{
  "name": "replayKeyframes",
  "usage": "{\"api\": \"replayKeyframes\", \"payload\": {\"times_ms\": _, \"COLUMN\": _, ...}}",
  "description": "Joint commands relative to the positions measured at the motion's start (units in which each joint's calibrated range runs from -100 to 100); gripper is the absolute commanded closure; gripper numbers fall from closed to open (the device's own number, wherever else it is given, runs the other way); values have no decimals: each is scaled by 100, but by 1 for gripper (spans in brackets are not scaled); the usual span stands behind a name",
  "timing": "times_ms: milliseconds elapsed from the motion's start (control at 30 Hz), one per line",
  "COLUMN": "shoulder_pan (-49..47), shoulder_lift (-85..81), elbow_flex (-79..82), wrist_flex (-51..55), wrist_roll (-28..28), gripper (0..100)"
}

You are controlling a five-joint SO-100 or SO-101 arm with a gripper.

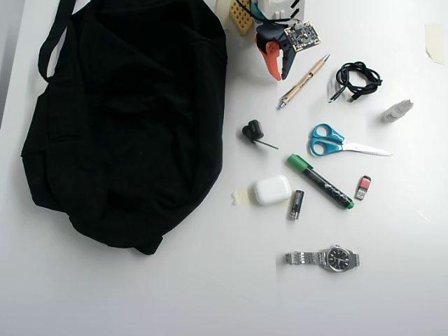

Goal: Put the whiteboard marker into the black bag

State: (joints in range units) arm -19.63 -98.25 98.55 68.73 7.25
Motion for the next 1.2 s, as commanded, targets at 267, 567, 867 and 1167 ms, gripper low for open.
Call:
{"api": "replayKeyframes", "payload": {"times_ms": 267, "shoulder_pan": -34, "shoulder_lift": -84, "elbow_flex": 73, "wrist_flex": 27, "wrist_roll": 30, "gripper": 98}}
{"api": "replayKeyframes", "payload": {"times_ms": 567, "shoulder_pan": 41, "shoulder_lift": 24, "elbow_flex": -1059, "wrist_flex": 586, "wrist_roll": 287, "gripper": 98}}
{"api": "replayKeyframes", "payload": {"times_ms": 867, "shoulder_pan": 34, "shoulder_lift": 995, "elbow_flex": -2173, "wrist_flex": 569, "wrist_roll": 313, "gripper": 98}}
{"api": "replayKeyframes", "payload": {"times_ms": 1167, "shoulder_pan": 49, "shoulder_lift": 5584, "elbow_flex": -5830, "wrist_flex": 681, "wrist_roll": 323, "gripper": 98}}
